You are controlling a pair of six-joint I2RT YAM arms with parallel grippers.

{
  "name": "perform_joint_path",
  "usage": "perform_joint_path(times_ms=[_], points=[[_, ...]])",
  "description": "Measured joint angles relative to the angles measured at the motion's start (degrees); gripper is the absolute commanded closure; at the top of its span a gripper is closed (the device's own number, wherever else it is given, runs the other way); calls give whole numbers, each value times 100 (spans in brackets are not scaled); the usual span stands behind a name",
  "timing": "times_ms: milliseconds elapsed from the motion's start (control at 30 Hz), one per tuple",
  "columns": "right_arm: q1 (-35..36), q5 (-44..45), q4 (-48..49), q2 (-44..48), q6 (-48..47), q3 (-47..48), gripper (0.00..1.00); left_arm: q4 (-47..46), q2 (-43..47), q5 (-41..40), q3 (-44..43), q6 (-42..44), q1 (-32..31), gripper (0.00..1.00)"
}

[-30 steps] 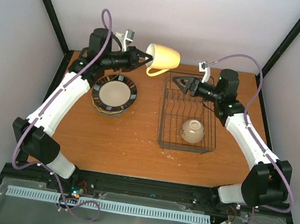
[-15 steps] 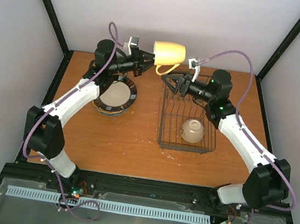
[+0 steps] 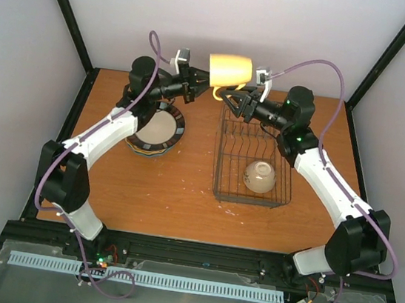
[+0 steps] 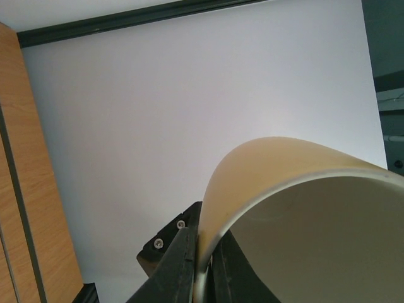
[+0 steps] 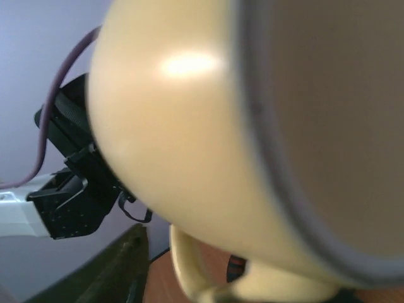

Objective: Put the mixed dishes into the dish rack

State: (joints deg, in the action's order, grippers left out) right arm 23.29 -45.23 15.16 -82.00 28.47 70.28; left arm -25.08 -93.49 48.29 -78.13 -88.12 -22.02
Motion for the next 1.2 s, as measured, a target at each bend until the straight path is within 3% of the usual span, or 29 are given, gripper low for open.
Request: perform_joint_path(times_ms=[67, 267, 400, 433, 467, 533, 567, 733, 900, 1033, 1200], points=[[-11, 22, -4, -59, 4, 44, 95, -142, 7, 7, 52, -68, 0, 99], [-37, -133, -63, -227, 529, 256, 97, -605, 24, 15, 164, 35, 13, 94], [-37, -140, -254, -227, 385, 361, 97, -629, 35, 13, 164, 28, 9, 74], [-35, -131, -345, -227, 275, 365, 97, -575, 46, 7, 164, 31, 0, 64], [-28, -125, -479, -227, 160, 372, 97, -490, 59, 15, 164, 48, -13, 48], [-15, -83, -702, -227, 11, 393, 97, -330, 81, 17, 162, 149, -52, 5], [-13, -55, -837, -227, -70, 411, 97, -197, 90, 15, 151, 203, -61, 1], [-74, 125, -1266, -111, -291, 437, 97, 844, 98, -131, -61, 774, -42, 0], [-260, 522, -2052, 35, -535, 632, 97, 2610, 116, -680, -824, 2079, 13, 0], [-332, 1283, -3370, 94, -1174, 1333, 97, 4037, 470, -1652, -1139, 3307, 83, 0], [-339, 2317, -4715, 555, -1878, 1670, 97, 5110, 1121, -3027, -920, 4395, 149, 0]])
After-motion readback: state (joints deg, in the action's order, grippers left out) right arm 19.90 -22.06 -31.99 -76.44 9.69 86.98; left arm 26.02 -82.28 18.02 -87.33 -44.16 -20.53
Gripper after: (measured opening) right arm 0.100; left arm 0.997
